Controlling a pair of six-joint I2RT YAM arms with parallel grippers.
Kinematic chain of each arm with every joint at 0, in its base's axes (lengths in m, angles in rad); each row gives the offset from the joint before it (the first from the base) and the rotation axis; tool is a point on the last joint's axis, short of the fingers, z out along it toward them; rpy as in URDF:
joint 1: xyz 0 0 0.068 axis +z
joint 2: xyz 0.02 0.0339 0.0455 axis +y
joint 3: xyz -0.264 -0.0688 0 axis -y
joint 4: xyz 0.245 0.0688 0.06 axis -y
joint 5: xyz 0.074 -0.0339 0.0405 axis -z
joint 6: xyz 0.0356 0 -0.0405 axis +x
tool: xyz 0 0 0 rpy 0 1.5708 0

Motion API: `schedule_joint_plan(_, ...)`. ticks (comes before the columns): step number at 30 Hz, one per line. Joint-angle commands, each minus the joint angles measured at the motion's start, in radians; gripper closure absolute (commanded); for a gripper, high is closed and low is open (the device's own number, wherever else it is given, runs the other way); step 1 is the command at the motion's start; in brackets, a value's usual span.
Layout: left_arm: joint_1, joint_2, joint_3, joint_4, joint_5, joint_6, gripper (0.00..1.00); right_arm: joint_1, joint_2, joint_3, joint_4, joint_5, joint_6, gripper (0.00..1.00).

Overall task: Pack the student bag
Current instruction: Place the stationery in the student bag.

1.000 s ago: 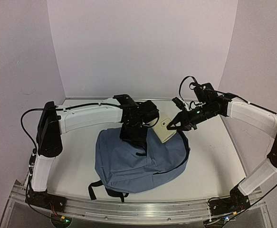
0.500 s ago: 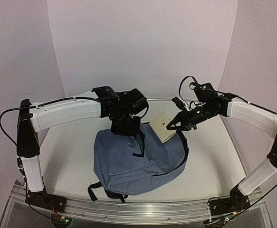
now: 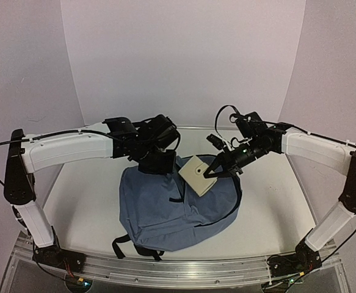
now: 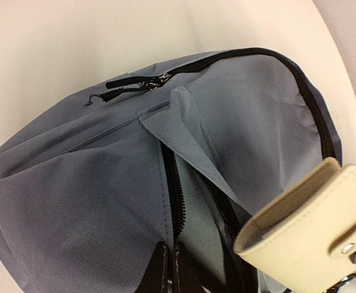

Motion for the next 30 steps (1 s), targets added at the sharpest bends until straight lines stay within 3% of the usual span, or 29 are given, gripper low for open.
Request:
schedule_joint_plan(1,-0.004,-0.090,-0.012,0.113,0.016,0.052,1.00,0.022,0.061,0.073,-0.009,-0.040,-0.044,1.00)
schedule_joint_plan(17,0.002,-0.112,-0.055,0.249,0.095,0.117,1.00,0.140,0.235,0.204,-0.091,-0.108,-0.095,1.00)
schedule_joint_plan(30,0.003,-0.140,-0.091,0.347,0.171,0.102,1.00,0.127,0.317,0.371,-0.091,-0.083,-0.072,1.00)
